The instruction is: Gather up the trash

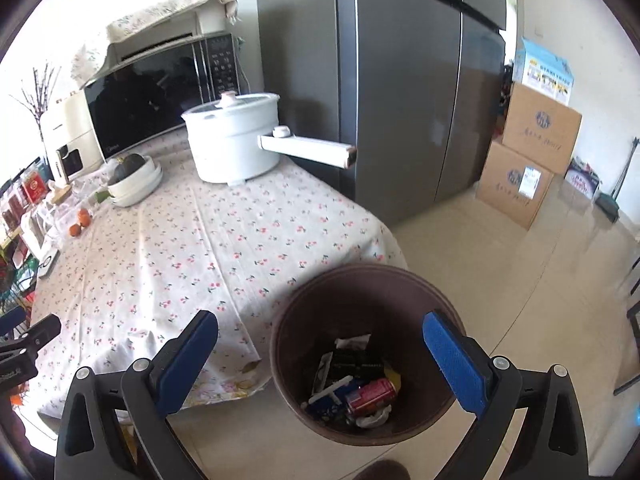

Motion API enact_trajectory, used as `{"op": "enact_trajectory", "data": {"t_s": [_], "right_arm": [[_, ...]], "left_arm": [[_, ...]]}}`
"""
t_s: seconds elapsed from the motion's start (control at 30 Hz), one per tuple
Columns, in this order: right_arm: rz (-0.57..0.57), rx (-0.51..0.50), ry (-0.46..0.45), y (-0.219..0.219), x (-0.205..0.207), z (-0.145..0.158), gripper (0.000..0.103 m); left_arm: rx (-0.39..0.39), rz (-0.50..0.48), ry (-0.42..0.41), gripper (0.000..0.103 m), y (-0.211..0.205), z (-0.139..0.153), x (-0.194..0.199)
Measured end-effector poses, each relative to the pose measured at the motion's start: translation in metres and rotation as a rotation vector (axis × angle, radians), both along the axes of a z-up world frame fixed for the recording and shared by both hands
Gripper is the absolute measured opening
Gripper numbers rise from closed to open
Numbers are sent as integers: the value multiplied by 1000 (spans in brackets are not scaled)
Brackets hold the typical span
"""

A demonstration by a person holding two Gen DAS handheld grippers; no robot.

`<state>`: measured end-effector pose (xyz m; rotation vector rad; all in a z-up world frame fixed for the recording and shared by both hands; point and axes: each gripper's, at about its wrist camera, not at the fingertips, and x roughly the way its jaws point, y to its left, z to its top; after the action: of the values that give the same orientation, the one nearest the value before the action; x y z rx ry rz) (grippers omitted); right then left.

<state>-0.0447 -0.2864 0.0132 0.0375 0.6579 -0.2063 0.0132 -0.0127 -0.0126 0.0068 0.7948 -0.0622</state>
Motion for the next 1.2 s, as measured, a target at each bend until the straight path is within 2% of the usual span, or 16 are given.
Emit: {"op": "enact_trajectory", "data": {"t_s": [0.13,0.3,0.4,1.2], "right_arm": [[45,-65,-59,28,-15,4,103],[98,-122,-76,55,-15,6,103],[107,-120,-66,61,-9,2,103],[114,-63,-65,61,-13,-1,103]], "left_arm": [[-14,14,-17,103,9,-4,-15],[2,4,-33,103,10,-3,-17],[-23,2,-41,103,11,0,-20],[-18,-50,-48,103,-5,0,-25]]}}
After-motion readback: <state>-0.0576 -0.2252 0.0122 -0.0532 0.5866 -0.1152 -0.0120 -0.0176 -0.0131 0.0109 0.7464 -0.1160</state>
